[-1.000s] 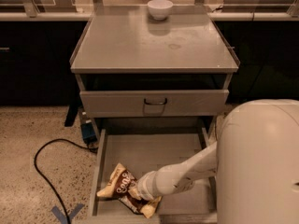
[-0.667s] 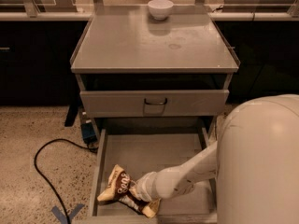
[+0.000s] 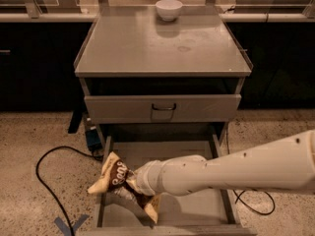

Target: Pick brown chip bag from middle drawer and place on counter

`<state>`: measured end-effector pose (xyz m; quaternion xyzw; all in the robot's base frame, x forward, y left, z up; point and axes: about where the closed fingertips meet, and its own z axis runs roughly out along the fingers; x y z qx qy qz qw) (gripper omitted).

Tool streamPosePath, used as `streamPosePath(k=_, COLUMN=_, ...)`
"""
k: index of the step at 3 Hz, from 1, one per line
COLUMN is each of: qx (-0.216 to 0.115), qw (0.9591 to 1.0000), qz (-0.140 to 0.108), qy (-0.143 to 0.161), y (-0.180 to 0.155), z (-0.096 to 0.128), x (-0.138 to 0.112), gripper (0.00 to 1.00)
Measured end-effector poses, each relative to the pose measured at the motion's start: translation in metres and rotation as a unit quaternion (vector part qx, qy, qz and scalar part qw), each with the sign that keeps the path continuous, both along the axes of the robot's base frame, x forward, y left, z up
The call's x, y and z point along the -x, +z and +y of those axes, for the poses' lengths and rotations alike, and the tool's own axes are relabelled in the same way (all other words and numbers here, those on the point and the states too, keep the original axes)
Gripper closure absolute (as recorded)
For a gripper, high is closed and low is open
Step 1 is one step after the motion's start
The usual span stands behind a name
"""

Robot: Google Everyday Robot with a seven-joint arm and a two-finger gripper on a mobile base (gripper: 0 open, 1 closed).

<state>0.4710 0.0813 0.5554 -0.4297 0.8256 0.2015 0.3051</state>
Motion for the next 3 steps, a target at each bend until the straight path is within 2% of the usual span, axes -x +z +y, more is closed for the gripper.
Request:
streamPosePath(k=1, qx=-0.029, qw=0.9986, qz=-0.029, qy=0.035, y=0.072, z=0.025, x=-0.009, gripper=1.0)
streamPosePath(k=2, qx=-0.097, qw=0.9926, qz=-0.03, qy=0.067, y=0.139, z=0.048, x=-0.015, gripper=1.0)
streamPosePath(k=3, qx=-0.145, qw=0.9843, qz=-0.06, qy=0.08, y=0.23, z=0.033, x=-0.029, gripper=1.0)
